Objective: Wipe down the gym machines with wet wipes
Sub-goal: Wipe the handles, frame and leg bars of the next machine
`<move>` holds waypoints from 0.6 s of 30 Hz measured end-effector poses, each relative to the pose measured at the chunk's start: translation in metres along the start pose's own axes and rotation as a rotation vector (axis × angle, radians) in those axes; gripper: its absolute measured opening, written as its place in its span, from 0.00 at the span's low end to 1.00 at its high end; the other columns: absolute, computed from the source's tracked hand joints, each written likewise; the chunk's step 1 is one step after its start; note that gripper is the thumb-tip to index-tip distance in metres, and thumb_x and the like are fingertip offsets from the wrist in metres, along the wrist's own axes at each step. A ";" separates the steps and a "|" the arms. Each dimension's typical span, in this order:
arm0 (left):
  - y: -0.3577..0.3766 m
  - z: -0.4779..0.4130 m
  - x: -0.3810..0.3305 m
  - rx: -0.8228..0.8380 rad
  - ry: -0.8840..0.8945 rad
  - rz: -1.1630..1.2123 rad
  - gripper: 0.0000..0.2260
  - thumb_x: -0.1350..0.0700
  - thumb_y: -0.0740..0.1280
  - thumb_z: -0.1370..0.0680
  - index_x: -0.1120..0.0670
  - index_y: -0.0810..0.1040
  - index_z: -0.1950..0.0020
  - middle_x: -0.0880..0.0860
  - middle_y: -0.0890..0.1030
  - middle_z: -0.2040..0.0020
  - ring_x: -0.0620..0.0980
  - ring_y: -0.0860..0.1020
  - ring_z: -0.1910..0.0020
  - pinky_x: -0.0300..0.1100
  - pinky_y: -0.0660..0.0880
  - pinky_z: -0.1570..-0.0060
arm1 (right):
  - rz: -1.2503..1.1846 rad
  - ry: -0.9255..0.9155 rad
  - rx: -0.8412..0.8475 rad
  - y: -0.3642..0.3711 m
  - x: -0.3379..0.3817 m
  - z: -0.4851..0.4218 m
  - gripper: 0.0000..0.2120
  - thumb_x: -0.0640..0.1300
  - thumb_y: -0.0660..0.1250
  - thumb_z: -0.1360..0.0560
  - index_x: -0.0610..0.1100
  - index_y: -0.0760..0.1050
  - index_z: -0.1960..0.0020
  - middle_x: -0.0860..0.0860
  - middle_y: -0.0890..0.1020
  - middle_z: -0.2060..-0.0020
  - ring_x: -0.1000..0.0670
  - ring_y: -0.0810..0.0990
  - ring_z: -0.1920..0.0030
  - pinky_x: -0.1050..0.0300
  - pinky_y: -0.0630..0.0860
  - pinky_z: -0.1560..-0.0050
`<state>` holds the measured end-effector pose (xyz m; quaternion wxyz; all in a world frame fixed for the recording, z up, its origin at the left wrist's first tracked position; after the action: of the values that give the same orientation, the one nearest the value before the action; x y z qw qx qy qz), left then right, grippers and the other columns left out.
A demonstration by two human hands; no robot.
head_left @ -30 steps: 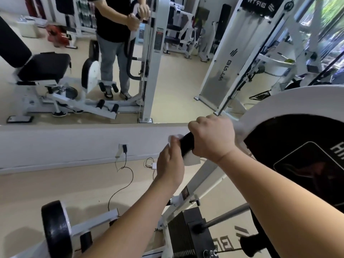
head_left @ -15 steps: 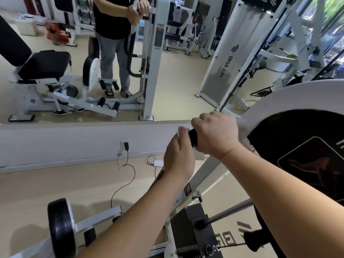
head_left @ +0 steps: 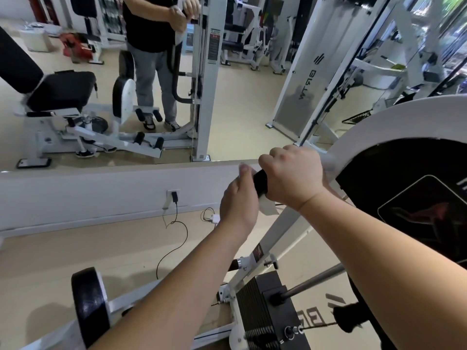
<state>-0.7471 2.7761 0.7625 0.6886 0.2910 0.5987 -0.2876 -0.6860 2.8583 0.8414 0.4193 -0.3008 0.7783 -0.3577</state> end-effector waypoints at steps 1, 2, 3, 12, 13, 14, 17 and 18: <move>-0.002 0.002 0.010 -0.017 0.034 -0.013 0.25 0.33 0.45 0.20 0.41 0.78 0.58 0.48 0.81 0.58 0.52 0.77 0.54 0.48 0.73 0.50 | 0.003 0.003 -0.007 0.000 0.000 0.000 0.14 0.42 0.78 0.48 0.44 0.72 0.72 0.49 0.72 0.77 0.45 0.72 0.77 0.60 0.55 0.67; -0.008 0.005 0.025 -0.033 0.031 -0.006 0.26 0.33 0.45 0.20 0.42 0.80 0.54 0.48 0.83 0.55 0.52 0.78 0.52 0.48 0.74 0.48 | 0.004 0.004 -0.017 0.000 0.001 0.000 0.14 0.40 0.77 0.50 0.44 0.72 0.72 0.49 0.72 0.77 0.45 0.72 0.78 0.61 0.54 0.67; -0.014 0.003 0.047 -0.039 -0.016 0.026 0.28 0.33 0.46 0.18 0.45 0.82 0.51 0.50 0.84 0.54 0.52 0.79 0.51 0.47 0.74 0.49 | -0.001 0.004 -0.024 0.000 0.001 0.001 0.14 0.38 0.76 0.51 0.44 0.71 0.72 0.48 0.71 0.77 0.45 0.71 0.78 0.61 0.55 0.66; -0.020 -0.022 0.024 0.207 -0.311 0.092 0.24 0.42 0.56 0.15 0.58 0.80 0.56 0.59 0.82 0.64 0.52 0.79 0.68 0.38 0.75 0.63 | -0.015 -0.010 -0.064 0.002 0.001 0.001 0.13 0.38 0.74 0.51 0.44 0.71 0.72 0.49 0.71 0.78 0.46 0.71 0.78 0.61 0.57 0.67; -0.016 -0.025 0.009 0.209 -0.237 0.111 0.21 0.43 0.57 0.18 0.56 0.79 0.57 0.60 0.81 0.63 0.53 0.79 0.65 0.42 0.75 0.59 | -0.012 -0.009 -0.076 0.003 0.000 0.001 0.12 0.39 0.74 0.49 0.45 0.72 0.72 0.49 0.72 0.77 0.45 0.72 0.78 0.60 0.58 0.67; -0.015 -0.026 -0.003 0.202 -0.185 0.109 0.19 0.43 0.58 0.19 0.55 0.79 0.58 0.59 0.81 0.62 0.54 0.79 0.62 0.46 0.75 0.56 | -0.012 -0.010 -0.070 0.002 0.000 0.000 0.11 0.40 0.74 0.48 0.45 0.72 0.72 0.49 0.72 0.77 0.45 0.72 0.78 0.60 0.58 0.67; -0.023 -0.021 -0.004 0.278 -0.239 0.086 0.18 0.48 0.58 0.17 0.60 0.78 0.56 0.61 0.81 0.64 0.55 0.80 0.64 0.43 0.76 0.58 | -0.003 -0.009 -0.085 0.002 0.000 0.001 0.11 0.38 0.73 0.49 0.44 0.72 0.72 0.48 0.72 0.77 0.45 0.72 0.78 0.60 0.58 0.66; -0.026 -0.019 0.003 0.335 -0.283 0.065 0.19 0.52 0.57 0.16 0.62 0.77 0.58 0.61 0.81 0.66 0.55 0.79 0.68 0.42 0.77 0.60 | -0.002 -0.007 -0.090 0.002 0.001 0.001 0.12 0.37 0.73 0.50 0.44 0.71 0.72 0.48 0.71 0.77 0.45 0.71 0.78 0.60 0.57 0.67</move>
<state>-0.7788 2.7732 0.7562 0.7167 0.3772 0.4303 -0.3987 -0.6854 2.8584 0.8388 0.4077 -0.3213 0.7919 -0.3216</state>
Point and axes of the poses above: each hand's wrist, its own z-axis away from the middle knuckle, its own y-axis out of the palm, x = y × z, the point moved 2 cm from there along -z, towards the middle knuckle
